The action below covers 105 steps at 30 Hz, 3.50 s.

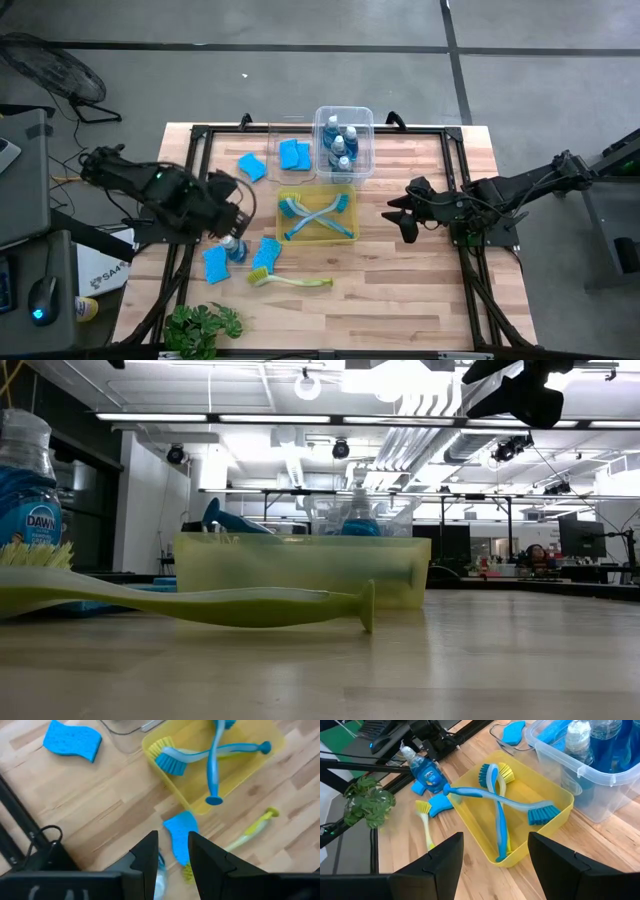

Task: Pick & Place Kitchen Sink Supplies
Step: Put the blue dishwasher liquid into the white bin

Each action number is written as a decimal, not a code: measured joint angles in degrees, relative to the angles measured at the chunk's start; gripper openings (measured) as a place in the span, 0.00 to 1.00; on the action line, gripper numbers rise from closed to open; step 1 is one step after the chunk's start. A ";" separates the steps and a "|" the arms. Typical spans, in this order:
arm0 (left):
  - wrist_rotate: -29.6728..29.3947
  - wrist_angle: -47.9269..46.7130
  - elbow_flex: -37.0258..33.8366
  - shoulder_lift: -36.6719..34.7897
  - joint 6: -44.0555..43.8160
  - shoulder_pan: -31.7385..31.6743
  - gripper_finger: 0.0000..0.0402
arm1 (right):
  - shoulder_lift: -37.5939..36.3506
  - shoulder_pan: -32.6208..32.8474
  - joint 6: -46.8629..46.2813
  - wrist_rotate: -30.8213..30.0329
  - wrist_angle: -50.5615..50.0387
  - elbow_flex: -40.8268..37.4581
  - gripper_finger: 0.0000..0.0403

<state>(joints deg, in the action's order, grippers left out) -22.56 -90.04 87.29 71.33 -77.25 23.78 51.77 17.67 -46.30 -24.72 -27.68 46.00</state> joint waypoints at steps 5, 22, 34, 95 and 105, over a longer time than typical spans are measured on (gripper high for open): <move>-4.23 0.07 -0.04 1.27 -7.05 5.22 0.28 | 0.00 -0.02 0.83 0.00 -0.20 0.00 0.54; -5.34 -0.09 -0.07 6.89 -20.88 9.21 0.69 | 0.00 -0.01 4.37 3.58 -2.66 0.00 0.54; -9.20 0.02 -0.07 13.42 -37.54 23.37 0.69 | 0.00 -0.02 4.21 5.12 -4.72 0.00 0.54; -15.72 4.79 -6.28 42.16 -49.01 38.73 0.87 | 0.02 0.00 -7.68 2.87 -6.12 0.00 0.54; -13.25 4.43 -12.63 42.14 -65.82 40.91 0.91 | 0.02 0.00 -8.99 3.91 -6.08 0.00 0.54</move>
<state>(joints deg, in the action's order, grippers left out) -35.80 -85.61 74.66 113.47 -143.07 64.69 51.79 17.67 -55.29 -20.81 -33.76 46.00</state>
